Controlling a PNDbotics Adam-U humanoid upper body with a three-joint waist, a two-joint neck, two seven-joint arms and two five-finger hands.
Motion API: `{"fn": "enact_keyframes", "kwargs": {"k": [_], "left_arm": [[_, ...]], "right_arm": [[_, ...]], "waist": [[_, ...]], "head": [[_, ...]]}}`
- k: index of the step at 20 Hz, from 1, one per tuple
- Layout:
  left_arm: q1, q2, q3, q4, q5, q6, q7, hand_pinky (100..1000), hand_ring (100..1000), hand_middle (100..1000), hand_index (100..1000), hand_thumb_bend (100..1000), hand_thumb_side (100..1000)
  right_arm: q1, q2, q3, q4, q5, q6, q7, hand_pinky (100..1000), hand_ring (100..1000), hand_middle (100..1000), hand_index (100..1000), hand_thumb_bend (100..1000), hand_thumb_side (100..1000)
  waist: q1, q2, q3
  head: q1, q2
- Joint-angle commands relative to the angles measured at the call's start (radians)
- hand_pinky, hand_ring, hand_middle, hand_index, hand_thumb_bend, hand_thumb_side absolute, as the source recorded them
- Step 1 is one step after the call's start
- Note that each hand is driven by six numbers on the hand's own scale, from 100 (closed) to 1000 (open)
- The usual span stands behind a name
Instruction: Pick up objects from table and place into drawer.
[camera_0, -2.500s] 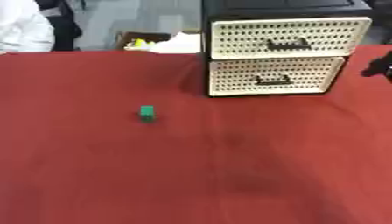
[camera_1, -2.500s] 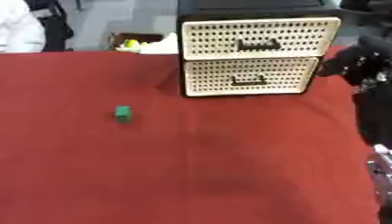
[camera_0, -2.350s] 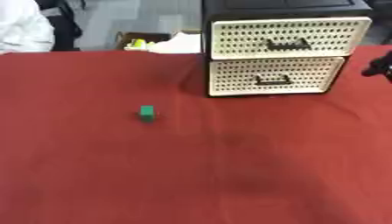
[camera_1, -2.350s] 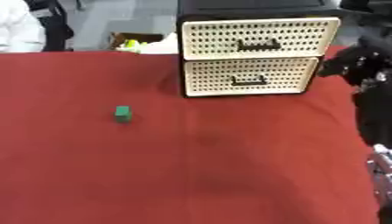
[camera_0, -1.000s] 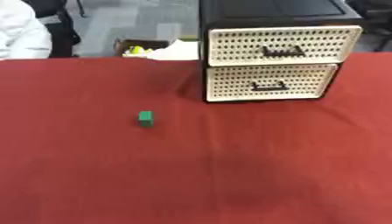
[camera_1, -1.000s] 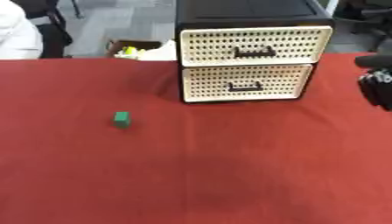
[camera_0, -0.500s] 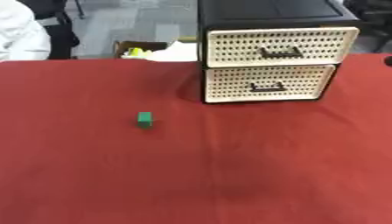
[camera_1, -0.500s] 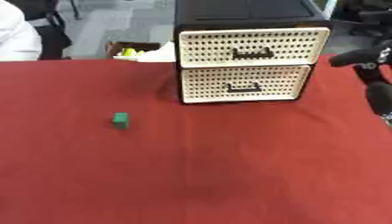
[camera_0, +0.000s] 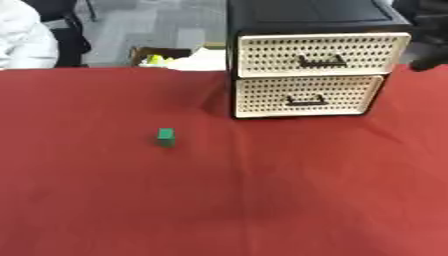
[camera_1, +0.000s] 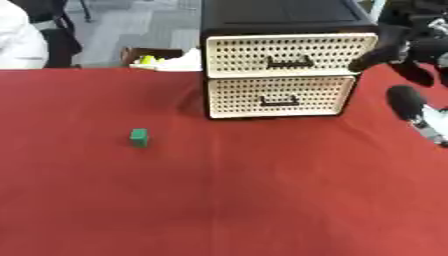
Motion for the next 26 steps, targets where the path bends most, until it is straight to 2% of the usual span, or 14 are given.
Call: {"fn": "enact_keyframes", "kwargs": {"k": [1,5,12,17,21,26], "left_arm": [[-0.007,0.020,-0.005,-0.018,0.005,0.000,-0.008,563,615,702,781,100,894],[-0.007,0.022,-0.010,-0.018,0.008,0.002,-0.014,563,615,702,781,100,894],[-0.009,0.022,-0.018,-0.018,0.014,0.005,-0.026,563,615,703,781,100,896],[-0.012,0.022,-0.023,-0.018,0.017,0.005,-0.032,562,615,703,780,100,897],[-0.014,0.021,-0.025,-0.018,0.018,0.007,-0.037,562,615,703,780,100,900],[-0.018,0.018,-0.027,-0.018,0.019,0.008,-0.041,562,615,704,779,100,902]], "right_arm": [[-0.046,-0.074,0.005,0.038,0.016,0.002,0.069,100,100,100,769,100,1000],[-0.121,-0.093,0.037,0.124,-0.003,0.002,0.121,100,100,100,764,100,1000],[-0.247,-0.091,0.085,0.268,-0.042,0.037,0.207,100,100,100,763,100,1000],[-0.311,-0.079,0.116,0.346,-0.018,0.035,0.219,100,100,100,764,100,1000],[-0.345,-0.065,0.138,0.377,0.012,0.025,0.210,100,100,100,762,100,1000],[-0.378,-0.038,0.163,0.418,0.022,0.040,0.204,100,100,100,758,100,1000]], "waist": [[-0.004,-0.016,0.004],[-0.008,-0.019,0.013],[-0.014,-0.021,0.027],[-0.017,-0.018,0.038],[-0.019,-0.013,0.044],[-0.022,-0.008,0.050]], "head": [[-0.006,0.000],[-0.016,-0.001],[-0.030,-0.007],[-0.037,-0.016],[-0.041,-0.017],[-0.044,-0.022]]}}
